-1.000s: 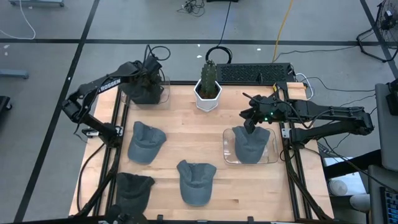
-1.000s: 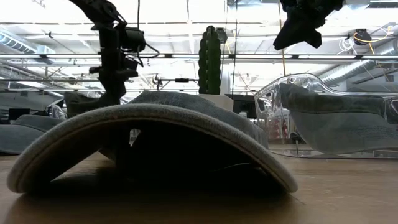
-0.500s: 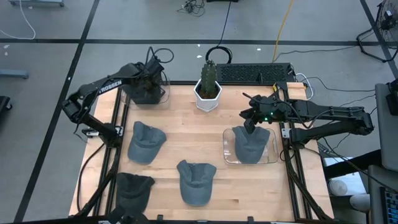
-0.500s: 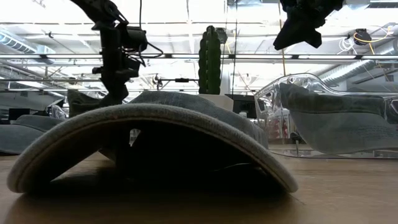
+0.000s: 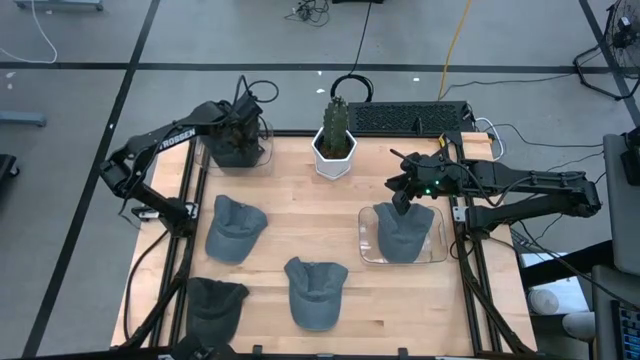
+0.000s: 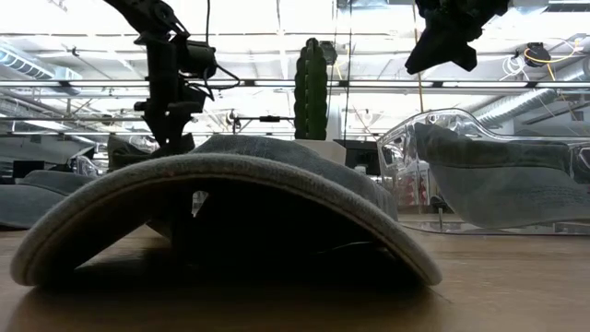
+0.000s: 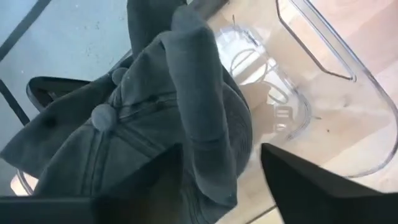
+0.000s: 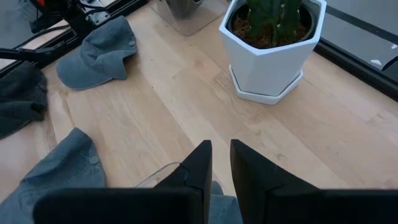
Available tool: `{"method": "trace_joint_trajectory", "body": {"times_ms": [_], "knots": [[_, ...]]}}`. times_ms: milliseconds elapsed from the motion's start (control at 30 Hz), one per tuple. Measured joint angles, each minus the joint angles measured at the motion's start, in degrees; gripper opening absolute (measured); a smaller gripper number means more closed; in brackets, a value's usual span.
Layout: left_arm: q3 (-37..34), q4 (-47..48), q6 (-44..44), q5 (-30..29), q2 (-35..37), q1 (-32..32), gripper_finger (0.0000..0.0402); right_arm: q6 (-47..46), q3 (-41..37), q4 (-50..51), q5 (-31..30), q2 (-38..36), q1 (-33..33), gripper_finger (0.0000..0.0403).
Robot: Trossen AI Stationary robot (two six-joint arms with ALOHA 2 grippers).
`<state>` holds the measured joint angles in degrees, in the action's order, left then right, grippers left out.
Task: Pick & Place hat
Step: Put the right black cap into the top transparent bin
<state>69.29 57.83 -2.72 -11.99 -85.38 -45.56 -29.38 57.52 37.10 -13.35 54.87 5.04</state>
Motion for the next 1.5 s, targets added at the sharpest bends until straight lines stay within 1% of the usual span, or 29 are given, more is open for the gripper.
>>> {"method": "trace_joint_trajectory", "body": {"times_ms": [100, 200, 300, 400, 500, 600, 667, 733, 767, 933, 1033, 1100, 1233, 1333, 1500], "knots": [[1.94, 3.51, -1.36, 1.69, -0.02, 0.0, 0.0277, -1.32, 0.0, 0.0, 0.14, 0.0, 0.0, 0.0045], [5.26, 8.93, -2.41, 3.51, 0.43, 0.0, 0.0306, -2.42, 0.0, 0.0, 0.17, 0.0, -0.09, 0.0045], [8.93, 13.73, -3.43, 3.08, 1.73, 0.39, 0.0315, -2.73, 0.0, 0.0, 0.18, 0.0, -0.28, 0.0045], [10.94, 16.05, -3.24, 1.79, 3.61, 0.48, 0.0308, -2.73, 0.0, 0.0, 0.18, 0.0, -0.28, 0.0045], [11.37, 16.07, -3.89, 0.25, 6.19, -0.12, 0.0282, -2.45, 0.0, 0.0, 0.18, 0.01, -0.28, 0.0045], [9.73, 14.78, -4.95, -1.15, 7.75, -1.54, 0.0242, -2.33, 0.0, 0.01, 0.12, 0.01, -0.28, 0.0045], [7.19, 13.01, -5.0, -0.75, 7.59, -3.1, 0.0208, -1.39, 0.0, 0.01, 0.12, 0.01, -0.28, 0.0045], [3.06, 10.1, -4.25, -0.21, 7.26, -4.81, 0.0171, -0.32, 0.0, 0.02, -0.1, 0.0, -0.28, 0.0045], [1.06, 8.24, -4.22, 0.21, 6.95, -5.45, 0.0152, 0.08, 0.0, 0.0, -0.15, 0.02, -0.26, 0.0045], [-6.95, -2.66, -4.53, 6.63, 5.16, -8.6, 0.0061, 0.14, 0.0, 0.0, -0.1, 0.02, -0.26, 0.0045], [-9.9, -8.82, -2.98, 7.39, 4.36, -9.41, 0.0015, 0.13, 0.0, 0.0, -0.06, 0.02, -0.26, 0.0045], [-11.11, -10.85, -2.5, 5.81, 3.55, -9.96, 0.0007, 0.06, 0.0, 0.0, 0.0, 0.01, -0.26, 0.0045], [-11.91, -12.57, -1.59, 4.51, 0.97, -11.72, 0.0022, -1.72, -0.02, 0.0, 0.12, 0.02, -0.26, 0.0045], [-11.91, -13.72, 0.16, 4.14, -1.17, -12.13, 0.0024, -2.73, -0.02, 0.01, 0.15, 0.02, -0.26, 0.0045], [-11.84, -14.89, 1.41, 3.61, -2.72, -12.17, 0.0006, -2.94, -0.04, 0.0, 0.15, 0.02, -0.26, 0.0045]]}}
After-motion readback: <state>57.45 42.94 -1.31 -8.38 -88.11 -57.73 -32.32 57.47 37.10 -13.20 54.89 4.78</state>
